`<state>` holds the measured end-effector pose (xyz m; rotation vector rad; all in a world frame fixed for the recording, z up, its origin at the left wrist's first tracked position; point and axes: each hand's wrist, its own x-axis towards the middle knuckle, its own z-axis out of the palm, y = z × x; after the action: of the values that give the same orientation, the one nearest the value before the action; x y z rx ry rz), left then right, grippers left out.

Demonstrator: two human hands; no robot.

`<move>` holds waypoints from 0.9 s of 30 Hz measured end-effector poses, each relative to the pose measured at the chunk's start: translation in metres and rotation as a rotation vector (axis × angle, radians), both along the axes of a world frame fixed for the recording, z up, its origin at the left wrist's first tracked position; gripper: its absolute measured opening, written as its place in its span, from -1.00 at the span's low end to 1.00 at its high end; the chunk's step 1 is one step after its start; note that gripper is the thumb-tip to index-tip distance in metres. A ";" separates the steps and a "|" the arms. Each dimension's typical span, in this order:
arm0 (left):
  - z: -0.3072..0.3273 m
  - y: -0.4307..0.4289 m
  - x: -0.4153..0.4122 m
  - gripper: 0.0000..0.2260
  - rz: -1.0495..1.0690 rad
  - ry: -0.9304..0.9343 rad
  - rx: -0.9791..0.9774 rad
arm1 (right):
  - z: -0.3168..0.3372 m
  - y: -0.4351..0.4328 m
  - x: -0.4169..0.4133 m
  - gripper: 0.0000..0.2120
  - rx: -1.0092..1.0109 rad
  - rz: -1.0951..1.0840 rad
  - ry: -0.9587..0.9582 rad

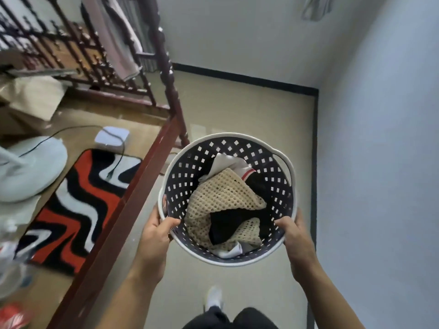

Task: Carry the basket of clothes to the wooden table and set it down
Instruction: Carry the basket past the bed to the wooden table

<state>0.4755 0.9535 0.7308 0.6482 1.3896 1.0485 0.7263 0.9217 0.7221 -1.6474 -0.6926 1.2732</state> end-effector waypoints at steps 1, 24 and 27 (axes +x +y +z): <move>0.003 0.023 0.011 -0.52 -0.031 -0.001 0.004 | 0.003 0.016 0.011 -0.64 0.003 -0.029 -0.003; 0.007 0.464 0.183 -0.51 0.178 -0.018 0.014 | 0.011 0.512 0.188 -0.42 -0.040 0.191 -0.010; -0.012 0.532 0.172 -0.50 0.232 -0.012 0.023 | -0.005 0.592 0.175 -0.47 -0.055 0.234 -0.017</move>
<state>0.6480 1.4859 0.7187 0.5041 1.4694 1.2508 0.9014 1.5134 0.7171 -1.6599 -0.8881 1.4561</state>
